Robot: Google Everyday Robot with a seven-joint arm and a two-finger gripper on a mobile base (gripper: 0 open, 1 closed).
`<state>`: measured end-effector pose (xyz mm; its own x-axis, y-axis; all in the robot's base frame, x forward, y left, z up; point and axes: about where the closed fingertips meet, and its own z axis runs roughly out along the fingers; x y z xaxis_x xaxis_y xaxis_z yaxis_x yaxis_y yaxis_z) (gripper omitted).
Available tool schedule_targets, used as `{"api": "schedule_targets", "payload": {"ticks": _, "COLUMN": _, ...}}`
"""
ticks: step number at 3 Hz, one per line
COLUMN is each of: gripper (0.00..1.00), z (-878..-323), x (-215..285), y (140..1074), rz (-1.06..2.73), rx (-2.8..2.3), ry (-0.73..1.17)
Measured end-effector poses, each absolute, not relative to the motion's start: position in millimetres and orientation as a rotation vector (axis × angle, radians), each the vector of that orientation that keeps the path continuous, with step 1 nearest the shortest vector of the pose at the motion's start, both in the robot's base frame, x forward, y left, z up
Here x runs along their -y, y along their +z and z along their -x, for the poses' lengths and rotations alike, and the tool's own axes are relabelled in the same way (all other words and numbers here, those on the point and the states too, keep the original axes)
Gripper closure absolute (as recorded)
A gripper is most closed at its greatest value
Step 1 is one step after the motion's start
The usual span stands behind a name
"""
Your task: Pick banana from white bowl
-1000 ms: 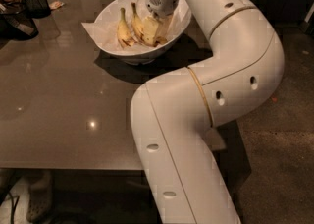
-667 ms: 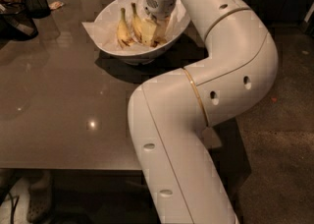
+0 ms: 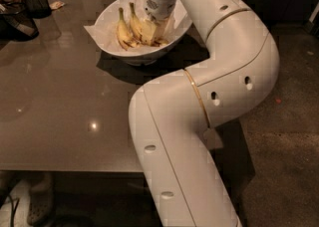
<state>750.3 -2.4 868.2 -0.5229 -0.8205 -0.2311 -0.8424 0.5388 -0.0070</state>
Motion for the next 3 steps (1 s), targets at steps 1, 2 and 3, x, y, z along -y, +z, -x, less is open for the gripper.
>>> {"api": "schedule_targets", "payload": {"ticks": 1, "gripper": 1.0, "z": -750, "x": 2, "y": 868, "rz": 1.408, "rx": -2.569, "ry": 0.156}}
{"api": "schedule_targets", "payload": {"ticks": 2, "gripper": 1.0, "z": -755, "x": 4, "y": 878, "rz": 1.398, "rx": -2.52, "ry": 0.149}}
{"api": "schedule_targets", "payload": {"ticks": 3, "gripper": 1.0, "z": -754, "x": 9, "y": 892, "rz": 1.398, "rx": -2.471, "ry": 0.143}}
